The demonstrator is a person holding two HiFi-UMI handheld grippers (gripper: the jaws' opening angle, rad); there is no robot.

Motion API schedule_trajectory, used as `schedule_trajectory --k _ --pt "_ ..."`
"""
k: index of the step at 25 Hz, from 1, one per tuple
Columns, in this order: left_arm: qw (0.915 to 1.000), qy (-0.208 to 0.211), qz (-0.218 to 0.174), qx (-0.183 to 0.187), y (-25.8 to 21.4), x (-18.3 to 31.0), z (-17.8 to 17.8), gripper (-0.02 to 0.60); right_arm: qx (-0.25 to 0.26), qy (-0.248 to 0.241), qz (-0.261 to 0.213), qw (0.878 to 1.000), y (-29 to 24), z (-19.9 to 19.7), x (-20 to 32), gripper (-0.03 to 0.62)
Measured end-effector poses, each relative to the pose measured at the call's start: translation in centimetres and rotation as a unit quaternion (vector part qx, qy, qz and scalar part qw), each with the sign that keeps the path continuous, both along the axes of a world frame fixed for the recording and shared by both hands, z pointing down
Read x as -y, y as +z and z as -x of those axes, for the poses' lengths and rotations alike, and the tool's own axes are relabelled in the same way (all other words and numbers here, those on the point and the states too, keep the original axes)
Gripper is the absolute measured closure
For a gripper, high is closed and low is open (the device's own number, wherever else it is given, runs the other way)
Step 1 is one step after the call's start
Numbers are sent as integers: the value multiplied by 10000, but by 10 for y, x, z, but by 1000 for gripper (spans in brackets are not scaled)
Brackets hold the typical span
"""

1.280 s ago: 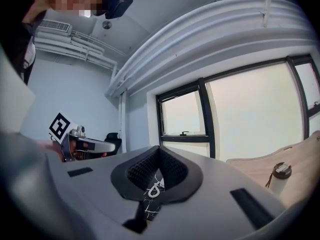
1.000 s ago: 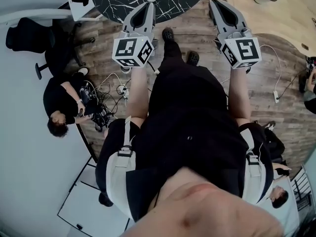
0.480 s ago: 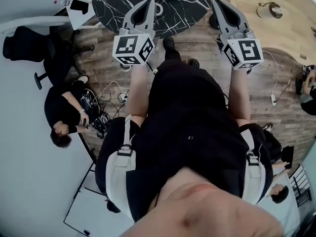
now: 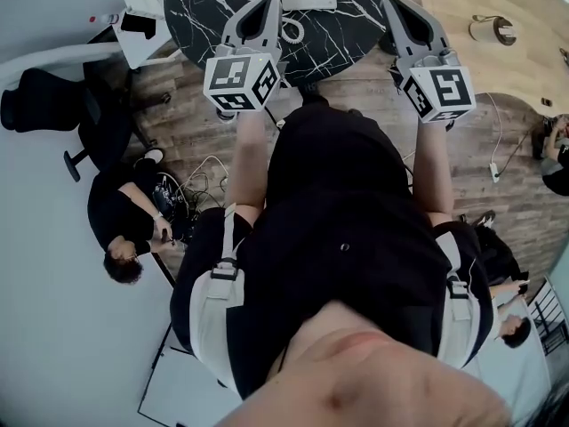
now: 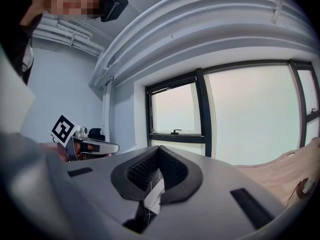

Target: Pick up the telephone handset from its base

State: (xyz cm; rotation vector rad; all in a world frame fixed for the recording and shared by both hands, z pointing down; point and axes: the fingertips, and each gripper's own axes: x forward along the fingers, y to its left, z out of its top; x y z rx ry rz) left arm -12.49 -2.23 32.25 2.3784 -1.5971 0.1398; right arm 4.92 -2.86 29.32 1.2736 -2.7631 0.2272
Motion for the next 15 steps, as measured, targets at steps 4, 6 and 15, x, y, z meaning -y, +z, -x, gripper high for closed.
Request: schedule_trajectory --k 4,6,15 --pt "10000 76 53 -28 6 17 17 566 -55 100 42 9999 4 16 14 565" --pt "9999 119 80 -35 10 25 25 566 -77 145 64 9998 7 24 20 565" --pt "9991 251 339 -65 30 46 48 566 -193 268 304 9990 27 51 33 565"
